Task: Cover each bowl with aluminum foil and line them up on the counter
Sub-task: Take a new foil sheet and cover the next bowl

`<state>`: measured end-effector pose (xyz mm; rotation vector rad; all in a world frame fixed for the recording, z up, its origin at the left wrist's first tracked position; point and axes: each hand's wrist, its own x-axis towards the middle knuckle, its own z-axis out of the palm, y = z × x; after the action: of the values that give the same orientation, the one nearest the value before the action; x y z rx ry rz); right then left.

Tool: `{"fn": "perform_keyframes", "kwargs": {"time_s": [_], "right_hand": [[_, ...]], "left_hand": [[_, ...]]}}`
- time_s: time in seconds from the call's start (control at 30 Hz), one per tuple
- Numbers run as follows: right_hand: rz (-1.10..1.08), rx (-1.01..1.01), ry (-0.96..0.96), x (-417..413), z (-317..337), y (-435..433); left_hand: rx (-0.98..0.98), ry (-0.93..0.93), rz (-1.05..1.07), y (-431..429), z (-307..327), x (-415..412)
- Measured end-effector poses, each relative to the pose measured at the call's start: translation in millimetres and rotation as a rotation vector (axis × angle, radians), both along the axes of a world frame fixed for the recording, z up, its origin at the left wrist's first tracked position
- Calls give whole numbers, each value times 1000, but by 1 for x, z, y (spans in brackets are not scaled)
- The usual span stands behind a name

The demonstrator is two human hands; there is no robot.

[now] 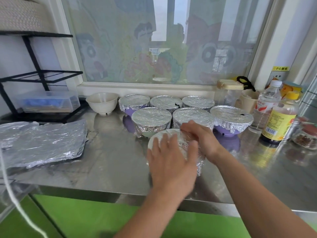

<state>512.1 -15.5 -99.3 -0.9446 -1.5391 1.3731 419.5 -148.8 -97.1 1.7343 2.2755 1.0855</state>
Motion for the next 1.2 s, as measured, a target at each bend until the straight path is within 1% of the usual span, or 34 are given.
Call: {"fn": "perform_keyframes", "kwargs": {"time_s": [0.07,0.1,0.17,0.27,0.33,0.4,0.5,0.57,0.7,0.77,0.83,0.9,1.0,1.1,1.2], "right_hand": [[25,-21,-39,-2,-3,5],[1,-6,-66,-2,-6,5],[-94,81,-167,3,-12,2],[-207,242,-315,10,-11,-5],[-223,351,-403,11,-2,-5],[-159,377,-431,7,6,0],[2,223,-369,-2,4,7],[19,112,-284,-6,-7,9],[-53,-166,27,-7,-19,3],[-69,-279,177,-8,-23,-3],[-45,-360,277,-10,-25,-10],[-38,-403,380,-12,-27,-17],[-49,-426,519,-17,-23,-27],[-116,-401,523,-17,-24,-30],[-150,-357,469,-10,-26,-30]], "left_hand": [[-154,143,30,6,-11,13],[-176,188,54,9,-14,13],[-131,264,73,11,-22,0],[-98,356,19,9,-27,-31],[-103,364,34,5,-20,-47],[-77,358,114,6,-6,-45],[-150,270,177,19,0,-23],[-158,187,219,29,-8,-19],[82,-33,252,33,-27,-27],[197,-185,273,33,-30,-27],[294,-371,312,33,-32,-24],[374,-536,349,34,-35,-22],[443,-677,383,36,-36,-19],[486,-732,365,36,-37,-18],[512,-761,243,32,-40,-25]]}}
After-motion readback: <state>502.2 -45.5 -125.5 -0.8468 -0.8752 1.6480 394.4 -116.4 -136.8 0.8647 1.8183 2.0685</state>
